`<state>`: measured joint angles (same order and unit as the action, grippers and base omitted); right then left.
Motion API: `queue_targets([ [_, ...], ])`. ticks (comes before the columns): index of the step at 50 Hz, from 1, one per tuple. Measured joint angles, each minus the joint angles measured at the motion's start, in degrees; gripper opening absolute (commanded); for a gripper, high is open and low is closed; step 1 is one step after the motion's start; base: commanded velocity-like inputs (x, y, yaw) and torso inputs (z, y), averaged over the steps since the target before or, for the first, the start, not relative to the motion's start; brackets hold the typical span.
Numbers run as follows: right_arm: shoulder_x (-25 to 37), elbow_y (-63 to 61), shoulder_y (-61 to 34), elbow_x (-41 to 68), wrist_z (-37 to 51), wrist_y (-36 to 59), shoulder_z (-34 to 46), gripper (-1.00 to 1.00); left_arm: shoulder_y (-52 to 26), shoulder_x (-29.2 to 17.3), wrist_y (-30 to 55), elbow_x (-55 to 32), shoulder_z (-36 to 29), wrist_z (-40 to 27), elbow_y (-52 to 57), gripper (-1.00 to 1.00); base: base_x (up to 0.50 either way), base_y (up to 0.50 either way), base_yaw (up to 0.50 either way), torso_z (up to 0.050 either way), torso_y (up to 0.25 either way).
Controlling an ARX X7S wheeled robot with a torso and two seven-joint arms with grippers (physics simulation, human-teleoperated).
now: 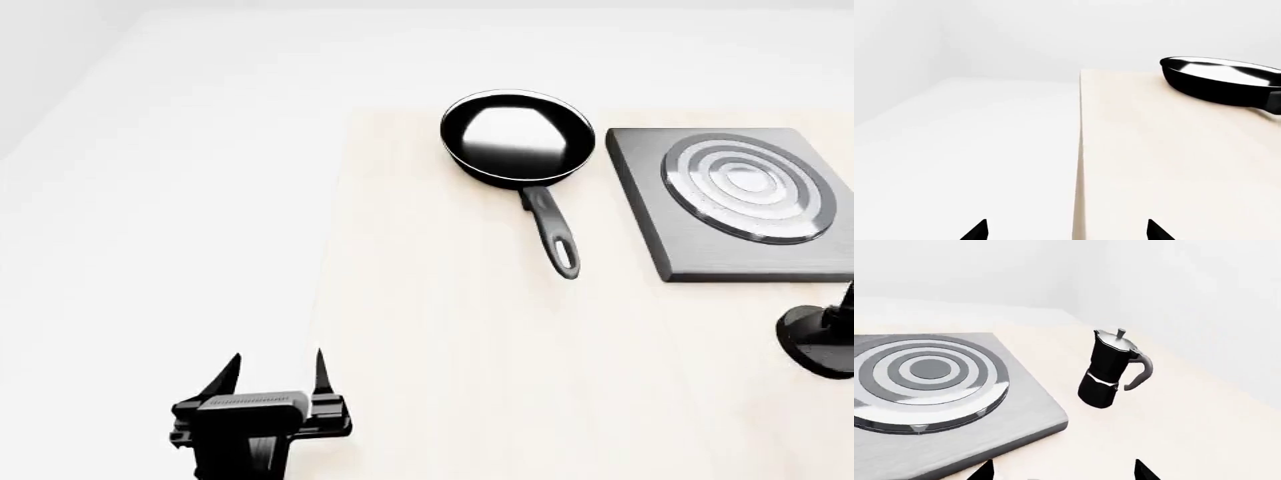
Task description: Turn on the stove and put the frying pan on it.
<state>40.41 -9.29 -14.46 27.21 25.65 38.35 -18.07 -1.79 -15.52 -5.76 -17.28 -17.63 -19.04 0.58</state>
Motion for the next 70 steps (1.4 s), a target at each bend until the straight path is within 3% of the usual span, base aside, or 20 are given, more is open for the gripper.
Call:
queue_targets([
  [11, 2.1, -16.1, -5.4, 11.4, 2.3, 14.3, -1.4, 1.00, 0.2, -0.2, -0.1, -0.2, -0.1, -0.2, 0.4, 1.00, 0.00, 0.00, 0.00, 0.000, 0.000],
  [24, -0.5, -20.1, -18.5, 22.5, 3.2, 25.1, 3.5, 1.00, 0.1, -0.4, -0.2, -0.6, -0.3, -0.3, 0.4, 1.00, 0.00, 0.00, 0.00, 0.000, 0.000],
  [39, -7.8, -14.3, -32.5, 29.0, 2.5, 31.9, 12.5, 1.00, -0.1, -0.5, -0.3, -0.8, -0.5, -0.4, 0.2, 1.00, 0.00, 0.00, 0.00, 0.000, 0.000],
  [70, -17.2, 9.7, -48.5, 24.8, -7.6, 31.1, 29.9, 1.00, -0.1, -0.9, -0.6, -0.9, -1.1, -0.8, 0.2, 1.00, 0.00, 0.00, 0.00, 0.000, 0.000],
])
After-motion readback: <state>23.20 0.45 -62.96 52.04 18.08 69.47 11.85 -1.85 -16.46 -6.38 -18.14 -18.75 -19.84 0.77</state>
